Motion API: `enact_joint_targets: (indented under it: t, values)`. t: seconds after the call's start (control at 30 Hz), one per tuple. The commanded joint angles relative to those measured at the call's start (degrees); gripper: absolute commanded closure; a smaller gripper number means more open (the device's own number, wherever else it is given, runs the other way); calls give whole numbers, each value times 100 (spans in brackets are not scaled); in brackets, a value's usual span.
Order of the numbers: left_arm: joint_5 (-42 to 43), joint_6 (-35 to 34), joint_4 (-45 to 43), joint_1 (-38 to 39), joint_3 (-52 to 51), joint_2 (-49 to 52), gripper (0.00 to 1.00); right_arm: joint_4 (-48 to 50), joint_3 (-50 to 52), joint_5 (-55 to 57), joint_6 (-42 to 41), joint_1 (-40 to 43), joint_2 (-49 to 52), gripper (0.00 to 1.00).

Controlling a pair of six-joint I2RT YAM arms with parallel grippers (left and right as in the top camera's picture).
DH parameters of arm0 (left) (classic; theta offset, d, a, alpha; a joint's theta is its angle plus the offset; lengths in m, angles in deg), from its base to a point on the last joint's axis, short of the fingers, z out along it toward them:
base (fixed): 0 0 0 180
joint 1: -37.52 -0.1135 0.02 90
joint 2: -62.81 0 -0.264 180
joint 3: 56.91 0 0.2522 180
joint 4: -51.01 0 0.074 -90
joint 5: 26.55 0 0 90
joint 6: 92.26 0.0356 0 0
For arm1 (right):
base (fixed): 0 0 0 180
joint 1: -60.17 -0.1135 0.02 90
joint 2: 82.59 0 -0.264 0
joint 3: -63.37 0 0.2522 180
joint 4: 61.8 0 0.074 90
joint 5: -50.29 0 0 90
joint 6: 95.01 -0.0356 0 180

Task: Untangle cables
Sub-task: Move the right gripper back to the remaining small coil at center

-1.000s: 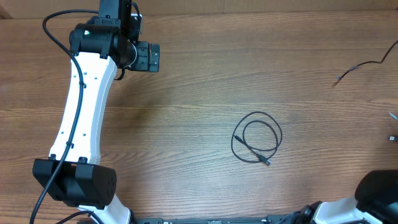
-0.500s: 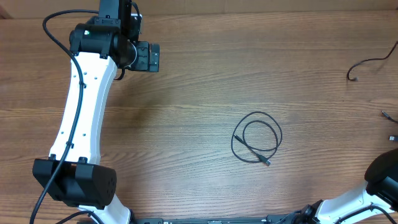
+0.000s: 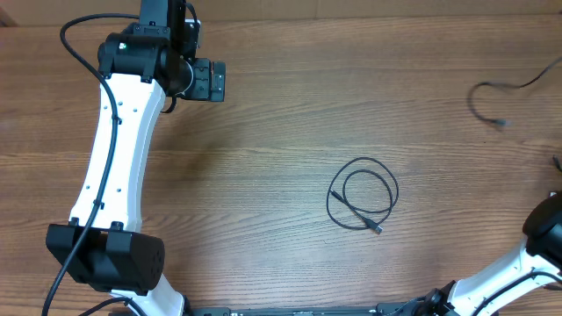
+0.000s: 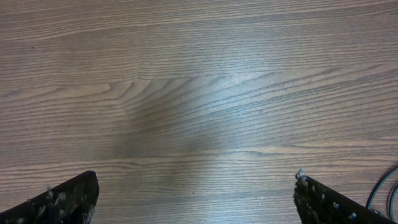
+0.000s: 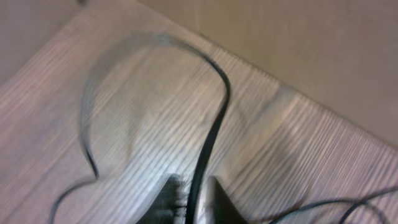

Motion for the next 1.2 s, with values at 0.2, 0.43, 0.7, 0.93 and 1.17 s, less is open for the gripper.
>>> enact_joint_targets:
  t: [0.2,0.43,0.7,0.93,1.17]
  values:
    - [68,87,-7,-26,74,46,0,-15,-44,-46,-83,116,35,15]
    - [68,87,-7,-26,74,46,0,-168,-44,-1480,-28,116,33,0]
    - [68,87,-7,-26,74,46,1,-949,-46,-4616,743,79,28,0]
    - [68,85,-7,-24,74,46,0,-2046,-46,-4522,1646,-369,-31,0]
    - [66,87,-7,-26,74,46,0,-2675,-46,-3550,1794,-1123,-70,0]
